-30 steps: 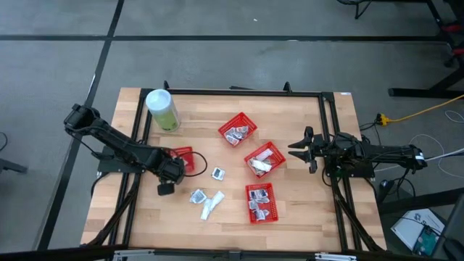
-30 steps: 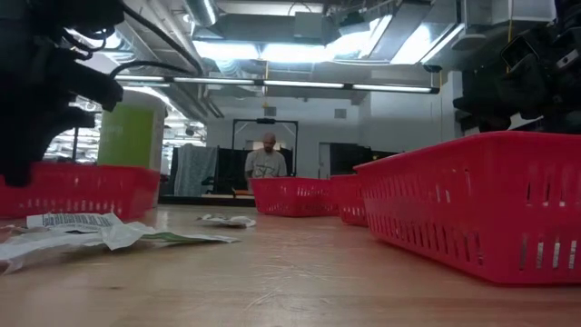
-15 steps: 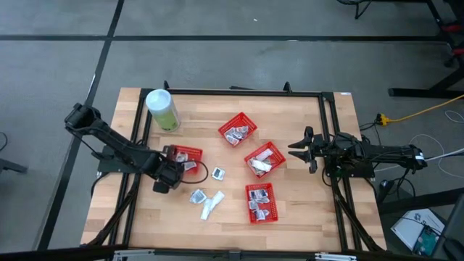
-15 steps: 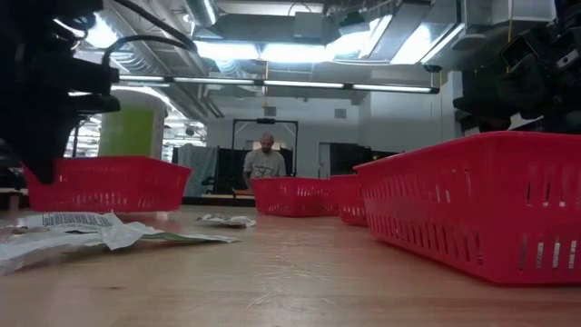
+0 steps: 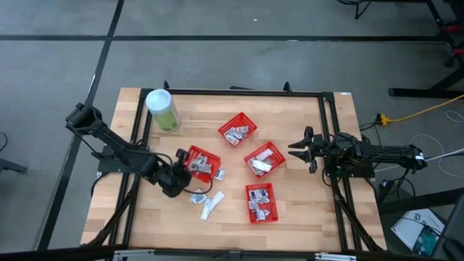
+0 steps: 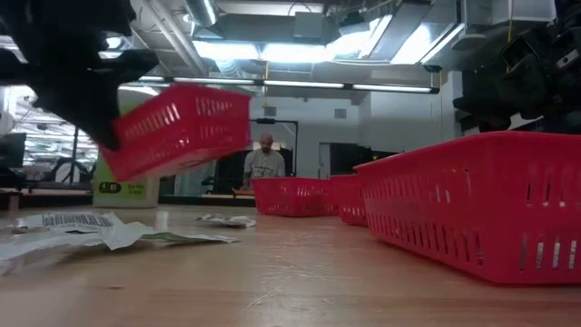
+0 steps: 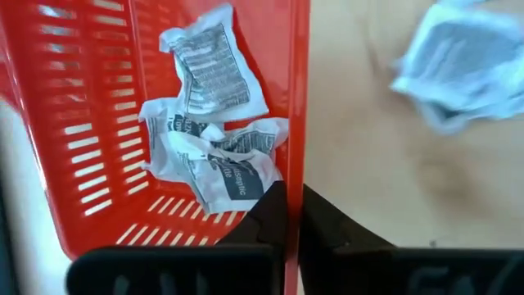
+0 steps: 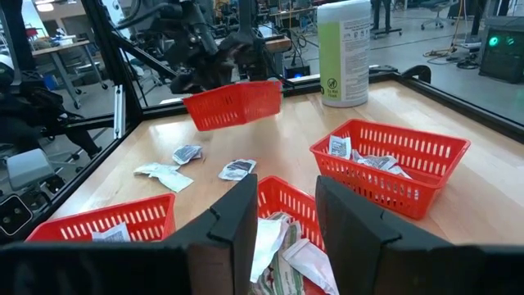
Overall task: Pick & Place First Aid Supplies
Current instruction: Adjust the red container
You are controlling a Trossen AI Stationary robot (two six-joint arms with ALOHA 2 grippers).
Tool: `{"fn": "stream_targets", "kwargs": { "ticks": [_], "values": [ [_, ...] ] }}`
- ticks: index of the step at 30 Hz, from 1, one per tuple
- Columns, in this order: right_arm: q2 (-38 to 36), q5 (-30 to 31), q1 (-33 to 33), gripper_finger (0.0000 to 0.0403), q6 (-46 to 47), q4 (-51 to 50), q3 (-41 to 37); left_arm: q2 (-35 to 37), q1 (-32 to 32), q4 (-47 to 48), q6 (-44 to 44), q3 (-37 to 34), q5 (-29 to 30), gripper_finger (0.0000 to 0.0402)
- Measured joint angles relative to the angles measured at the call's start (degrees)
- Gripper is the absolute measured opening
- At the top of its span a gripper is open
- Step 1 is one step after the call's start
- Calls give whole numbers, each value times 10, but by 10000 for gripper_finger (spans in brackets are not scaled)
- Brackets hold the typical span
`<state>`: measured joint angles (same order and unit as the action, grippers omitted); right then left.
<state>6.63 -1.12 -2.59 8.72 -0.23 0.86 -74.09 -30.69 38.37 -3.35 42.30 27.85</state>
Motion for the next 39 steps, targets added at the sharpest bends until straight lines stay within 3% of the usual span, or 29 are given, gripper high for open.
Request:
{"fn": "stream_targets", "kwargs": {
  "ticks": [11,18,29,33,39],
  "values": [
    [0,0,0,126,0,0,0,-98,52,-19,222,0,128,4],
    [0,0,0,126,-1,0,0,-139,65,-21,293,0,196,4],
    [0,0,0,126,-1,0,0,-139,64,-27,341,0,210,4],
    [0,0,0,126,-1,0,0,-139,64,-27,315,0,206,4],
    [0,0,0,126,-1,0,0,-105,74,-20,210,0,73,4]
  ]
}}
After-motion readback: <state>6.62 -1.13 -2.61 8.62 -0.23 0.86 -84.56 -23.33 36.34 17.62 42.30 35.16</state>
